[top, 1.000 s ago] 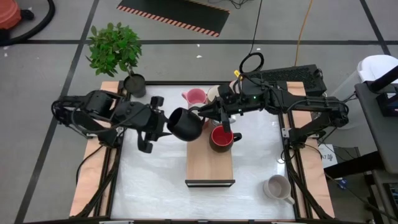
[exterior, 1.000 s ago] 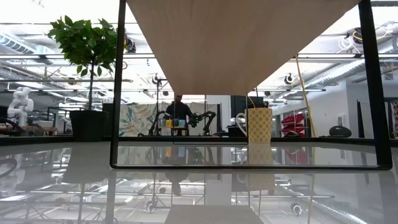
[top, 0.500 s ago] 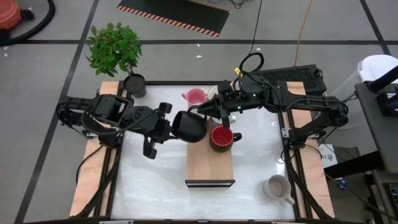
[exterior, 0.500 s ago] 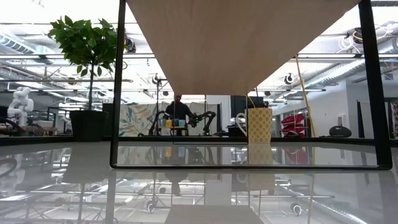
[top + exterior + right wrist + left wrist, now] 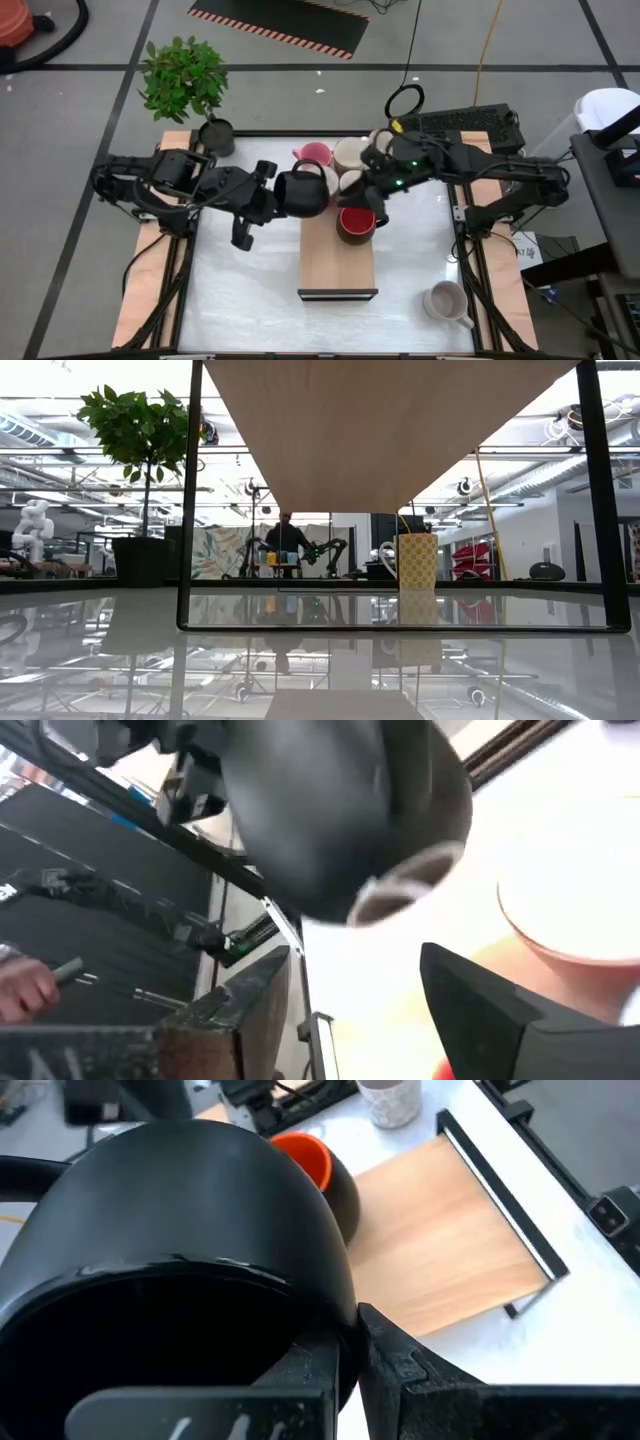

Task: Place coffee mugs
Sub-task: Put the black mug on the shelf

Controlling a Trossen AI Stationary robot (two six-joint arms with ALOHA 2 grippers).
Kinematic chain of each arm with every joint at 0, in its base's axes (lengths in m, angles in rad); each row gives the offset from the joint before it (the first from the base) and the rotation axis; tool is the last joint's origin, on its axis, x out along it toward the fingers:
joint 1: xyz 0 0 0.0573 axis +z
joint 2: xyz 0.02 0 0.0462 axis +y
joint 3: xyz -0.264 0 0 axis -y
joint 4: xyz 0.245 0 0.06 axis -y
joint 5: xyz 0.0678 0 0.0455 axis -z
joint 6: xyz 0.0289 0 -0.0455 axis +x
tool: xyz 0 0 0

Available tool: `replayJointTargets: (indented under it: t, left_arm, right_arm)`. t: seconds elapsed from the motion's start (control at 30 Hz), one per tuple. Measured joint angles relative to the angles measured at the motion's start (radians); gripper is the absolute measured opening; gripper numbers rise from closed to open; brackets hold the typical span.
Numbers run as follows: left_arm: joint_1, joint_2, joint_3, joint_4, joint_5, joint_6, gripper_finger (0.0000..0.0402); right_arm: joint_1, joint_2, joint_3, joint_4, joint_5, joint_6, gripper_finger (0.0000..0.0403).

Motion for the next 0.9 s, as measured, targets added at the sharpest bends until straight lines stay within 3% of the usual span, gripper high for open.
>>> replayJointTargets:
  t: [0.23, 0.5, 0.7, 0.9]
  left_arm:
    - [0.007, -0.010, 0.100, -0.097, 0.127, -0.074, 0.0018]
    - [-0.004, 0.057, 0.279, -0.149, 0.130, -0.050, 0.0018]
    - [-0.073, 0.187, 0.417, -0.253, 0.172, -0.016, 0.0018]
    - [-0.101, 0.325, 0.451, -0.413, 0.213, 0.042, 0.0018]
  right_arm:
    - [-0.002, -0.147, 0.000, -0.135, 0.133, -0.015, 0.0204]
    - [-0.003, -0.294, 0.000, -0.189, 0.360, -0.060, 0.0203]
    - [-0.003, -0.326, 0.000, -0.196, 0.367, -0.055, 0.0203]
    - [-0.003, -0.317, 0.000, -0.228, 0.346, -0.055, 0.0203]
